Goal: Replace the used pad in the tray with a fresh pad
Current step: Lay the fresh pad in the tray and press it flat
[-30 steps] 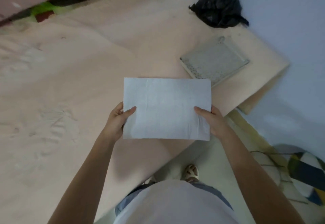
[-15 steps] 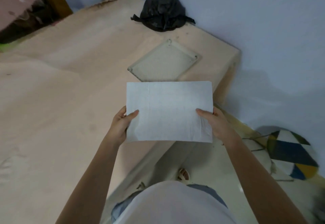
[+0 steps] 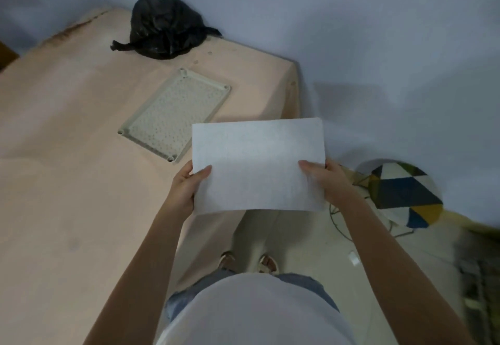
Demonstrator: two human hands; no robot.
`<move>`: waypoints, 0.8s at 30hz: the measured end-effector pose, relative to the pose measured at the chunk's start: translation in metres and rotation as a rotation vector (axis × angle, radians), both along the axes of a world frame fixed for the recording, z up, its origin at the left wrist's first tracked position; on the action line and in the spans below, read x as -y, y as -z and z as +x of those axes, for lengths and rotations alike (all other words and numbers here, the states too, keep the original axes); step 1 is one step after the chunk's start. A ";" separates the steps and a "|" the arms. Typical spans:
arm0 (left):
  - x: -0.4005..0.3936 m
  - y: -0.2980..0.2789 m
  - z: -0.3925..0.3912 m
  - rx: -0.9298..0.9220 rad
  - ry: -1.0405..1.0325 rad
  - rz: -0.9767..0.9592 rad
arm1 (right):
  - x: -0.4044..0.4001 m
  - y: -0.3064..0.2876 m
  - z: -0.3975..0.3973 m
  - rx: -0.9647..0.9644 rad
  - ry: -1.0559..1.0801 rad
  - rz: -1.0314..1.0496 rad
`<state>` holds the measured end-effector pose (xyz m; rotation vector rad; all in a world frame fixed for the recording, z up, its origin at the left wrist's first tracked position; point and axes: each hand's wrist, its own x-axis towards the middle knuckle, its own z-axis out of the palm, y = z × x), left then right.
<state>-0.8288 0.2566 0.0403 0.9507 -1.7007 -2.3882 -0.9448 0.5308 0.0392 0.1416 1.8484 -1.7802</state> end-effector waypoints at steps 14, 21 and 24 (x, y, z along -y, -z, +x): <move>-0.025 0.005 -0.091 -0.012 0.212 -0.010 | -0.043 0.008 -0.027 0.054 0.249 -0.029; 0.002 0.009 -0.147 -0.064 0.249 0.019 | -0.017 0.007 -0.077 0.042 0.269 0.021; 0.022 0.008 -0.167 -0.091 0.243 0.023 | 0.003 -0.002 -0.106 0.009 0.196 0.048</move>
